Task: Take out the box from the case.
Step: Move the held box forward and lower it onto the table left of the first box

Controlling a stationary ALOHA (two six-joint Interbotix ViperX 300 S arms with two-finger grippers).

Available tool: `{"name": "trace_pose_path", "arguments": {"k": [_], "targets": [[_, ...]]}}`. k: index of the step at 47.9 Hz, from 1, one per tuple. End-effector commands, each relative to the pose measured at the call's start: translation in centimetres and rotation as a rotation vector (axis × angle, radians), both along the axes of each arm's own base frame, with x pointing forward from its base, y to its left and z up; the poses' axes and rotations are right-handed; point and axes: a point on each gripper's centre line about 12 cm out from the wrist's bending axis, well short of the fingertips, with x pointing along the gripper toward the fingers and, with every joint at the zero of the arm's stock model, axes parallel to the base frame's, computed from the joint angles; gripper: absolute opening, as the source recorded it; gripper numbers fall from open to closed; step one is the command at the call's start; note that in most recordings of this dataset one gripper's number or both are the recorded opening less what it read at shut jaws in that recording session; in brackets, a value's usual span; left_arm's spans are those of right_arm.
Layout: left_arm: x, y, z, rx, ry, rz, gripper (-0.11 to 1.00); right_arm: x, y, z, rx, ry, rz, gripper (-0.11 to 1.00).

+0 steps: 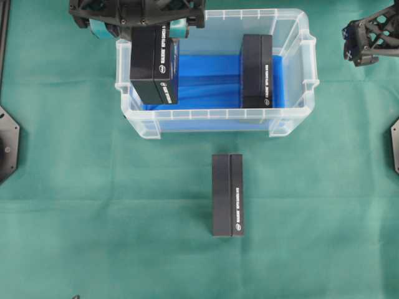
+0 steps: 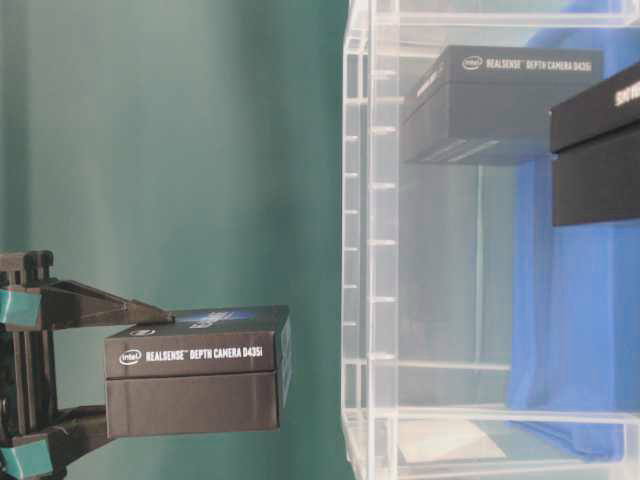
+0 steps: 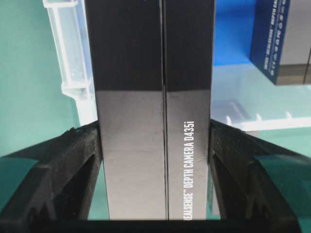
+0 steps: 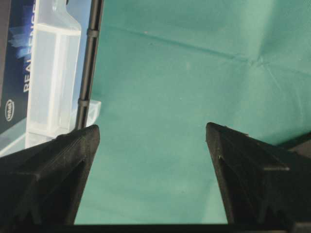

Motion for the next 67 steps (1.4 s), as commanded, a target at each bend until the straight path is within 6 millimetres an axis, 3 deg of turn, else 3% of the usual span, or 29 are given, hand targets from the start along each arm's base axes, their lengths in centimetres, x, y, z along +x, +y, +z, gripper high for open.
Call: {"name": "trace_pose_path", "arguments": {"k": [1, 13, 34, 49, 59, 67], "targets": [[-0.8, -0.8, 2.4, 0.016, -0.065, -0.008, 0.6, 0.0, 0.0, 0.5, -0.011, -0.017, 0.002, 0.87], [-0.4, -3.7, 2.1, 0.011, -0.056, -0.029, 0.6, 0.0, 0.0, 0.5, -0.013, -0.019, 0.005, 0.87], [-0.5, -12.1, 1.5, -0.031, -0.055, -0.045, 0.6, 0.0, 0.0, 0.5, -0.018, -0.012, 0.028, 0.87], [-1.1, -16.9, 1.4, -0.054, -0.056, -0.049, 0.6, 0.0, 0.1, 0.5, -0.022, -0.009, 0.044, 0.87], [-1.6, -19.0, 1.5, -0.067, -0.058, -0.027, 0.6, 0.0, 0.1, 0.5, -0.022, -0.009, 0.044, 0.87], [-1.6, -19.3, 1.5, -0.069, -0.058, -0.024, 0.6, 0.0, 0.1, 0.5, -0.021, -0.008, 0.044, 0.87]]}}
